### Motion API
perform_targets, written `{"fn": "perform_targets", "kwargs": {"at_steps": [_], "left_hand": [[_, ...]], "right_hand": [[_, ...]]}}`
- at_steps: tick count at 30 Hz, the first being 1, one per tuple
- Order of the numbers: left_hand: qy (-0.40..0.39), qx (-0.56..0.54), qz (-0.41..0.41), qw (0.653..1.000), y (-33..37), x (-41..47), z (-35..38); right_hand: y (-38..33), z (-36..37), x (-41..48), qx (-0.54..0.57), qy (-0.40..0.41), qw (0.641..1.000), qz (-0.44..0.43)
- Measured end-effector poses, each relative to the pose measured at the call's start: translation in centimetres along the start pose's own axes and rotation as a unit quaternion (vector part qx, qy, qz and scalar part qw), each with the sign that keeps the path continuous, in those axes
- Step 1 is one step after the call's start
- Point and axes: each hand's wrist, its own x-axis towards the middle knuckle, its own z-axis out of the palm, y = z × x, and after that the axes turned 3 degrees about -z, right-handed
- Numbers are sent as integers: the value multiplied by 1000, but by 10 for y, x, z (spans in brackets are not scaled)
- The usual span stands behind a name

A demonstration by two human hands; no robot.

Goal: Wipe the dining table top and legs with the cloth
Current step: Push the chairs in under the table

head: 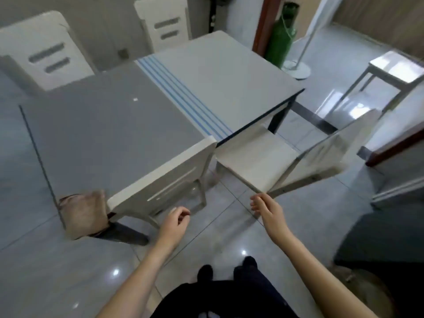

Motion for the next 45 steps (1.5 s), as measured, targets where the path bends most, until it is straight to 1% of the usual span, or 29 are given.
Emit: {"fn": "perform_targets", "kwargs": {"at_steps": [1, 3, 4, 6, 7, 9, 12, 15, 18, 21, 23, 25, 27, 30, 33, 36, 37, 39, 41, 43, 45], "left_hand": [[-42, -50, -55, 996, -7, -5, 14], [-102, -132, -178, 970, -18, -14, 33], [-127, -149, -233, 953, -22, -18, 39], [-171, -135, -298, 929, -29, -23, 48], [-187, -114, -307, 926, -30, -22, 52], [-202, -78, -294, 931, -20, -16, 62], [-216, -48, -274, 936, 12, -3, 85], [-254, -26, -248, 935, 44, 6, 123], [-267, -9, -243, 933, 71, 5, 165], [-265, -5, -248, 932, 99, -5, 204], [-256, -27, -258, 931, 117, -16, 225], [-230, -54, -261, 936, 134, -24, 243], [-209, -87, -241, 944, 155, -25, 257], [-184, -112, -168, 962, 199, -18, 271], [-127, -139, -70, 980, 256, 3, 278], [-77, -161, 24, 984, 313, 31, 282], [-60, -154, 55, 985, 329, 41, 283], [-30, -108, 114, 987, 357, 63, 289], [-7, -57, 155, 986, 382, 87, 299], [-10, -12, 164, 986, 402, 112, 311], [-37, 24, 152, 987, 416, 134, 324]], "right_hand": [[19, -13, -21, 3, 21, 999, 39], [56, -37, -61, 26, 82, 989, 120], [74, -48, -83, 39, 116, 979, 164], [104, -69, -124, 68, 182, 949, 247], [118, -81, -143, 80, 211, 934, 277], [141, -100, -174, 102, 258, 904, 326], [165, -121, -201, 133, 296, 871, 368], [189, -143, -211, 153, 314, 849, 397], [209, -174, -205, 168, 311, 842, 407], [219, -214, -185, 170, 294, 860, 381], [221, -242, -169, 167, 276, 876, 359], [223, -267, -150, 169, 258, 890, 336], [219, -289, -128, 176, 240, 906, 302], [202, -322, -87, 190, 212, 927, 246], [170, -353, -38, 192, 202, 943, 183], [131, -384, 17, 189, 185, 959, 99], [118, -394, 37, 184, 179, 964, 69], [94, -411, 77, 164, 168, 972, 14], [70, -423, 117, 136, 161, 977, -38], [50, -429, 155, 82, 146, 983, -79], [38, -432, 190, -6, 124, 985, -121]]}}
